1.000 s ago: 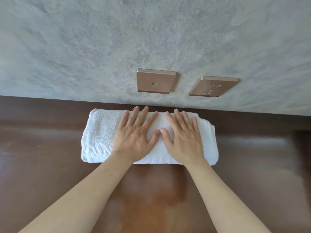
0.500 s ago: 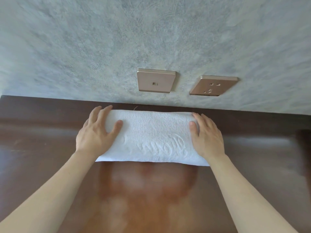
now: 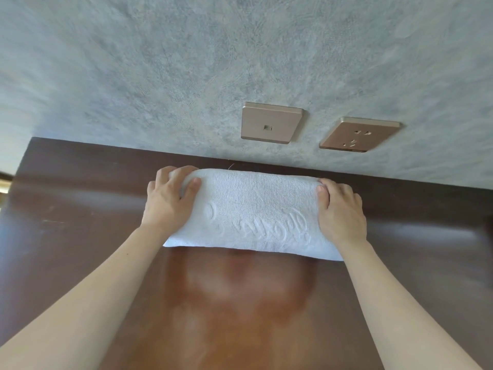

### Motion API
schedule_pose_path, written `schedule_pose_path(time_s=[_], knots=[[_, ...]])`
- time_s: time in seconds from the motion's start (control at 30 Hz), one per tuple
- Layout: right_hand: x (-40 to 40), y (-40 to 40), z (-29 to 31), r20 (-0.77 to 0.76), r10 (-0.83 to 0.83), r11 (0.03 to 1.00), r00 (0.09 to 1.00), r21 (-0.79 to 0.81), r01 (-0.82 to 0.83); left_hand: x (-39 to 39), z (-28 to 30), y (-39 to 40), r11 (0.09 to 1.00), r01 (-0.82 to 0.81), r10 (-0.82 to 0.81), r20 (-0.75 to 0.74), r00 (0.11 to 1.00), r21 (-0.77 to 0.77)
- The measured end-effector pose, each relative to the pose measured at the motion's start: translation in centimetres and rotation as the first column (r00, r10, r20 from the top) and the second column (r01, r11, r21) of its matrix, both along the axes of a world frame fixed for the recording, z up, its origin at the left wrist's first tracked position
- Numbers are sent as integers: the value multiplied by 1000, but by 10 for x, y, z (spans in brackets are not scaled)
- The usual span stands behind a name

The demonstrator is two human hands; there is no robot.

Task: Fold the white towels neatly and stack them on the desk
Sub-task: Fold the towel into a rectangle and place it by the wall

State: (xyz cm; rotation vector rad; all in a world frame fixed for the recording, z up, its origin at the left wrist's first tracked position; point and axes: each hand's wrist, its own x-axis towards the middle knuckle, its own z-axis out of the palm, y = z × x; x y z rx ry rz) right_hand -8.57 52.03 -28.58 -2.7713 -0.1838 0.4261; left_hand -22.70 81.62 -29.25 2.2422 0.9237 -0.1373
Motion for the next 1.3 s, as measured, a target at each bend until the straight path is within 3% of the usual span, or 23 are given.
schedule_pose_path(time_s=[0.1,0.23,0.33,0.53,0.67,0.8,0.87,0.97,1.1,1.3], knots=[[-4,3,0,47,-32,999,998,-37,34,2,1,2,999,-23,23,5,1000,-37],[-12,21,3,6,-86,969,996,-232,85,3,3,1,1000,-18,18,-9,1000,-10],[-30,38,3,-29,-3,963,1000,-271,-5,5,3,3,1000,-8,8,-17,1000,-7],[-20,18,1,-70,81,989,994,-115,-89,6,0,10,1000,-11,11,-16,1000,-18],[-13,4,2,-139,-105,994,985,-31,102,3,-3,9,999,-27,28,38,999,-38],[-24,16,1,34,-199,977,979,-71,201,2,-2,8,998,-41,42,26,999,-48],[-34,18,1,147,-257,965,955,-13,262,0,-2,8,997,-50,51,28,998,-57],[-58,16,-2,185,-345,938,920,83,336,-6,-1,5,996,-64,66,28,997,-68],[-90,16,-1,73,-482,874,873,110,473,-28,1,-4,989,-117,119,21,993,-91],[-118,53,14,-185,-581,733,792,303,609,-76,-1,-26,957,-282,285,44,957,-64]])
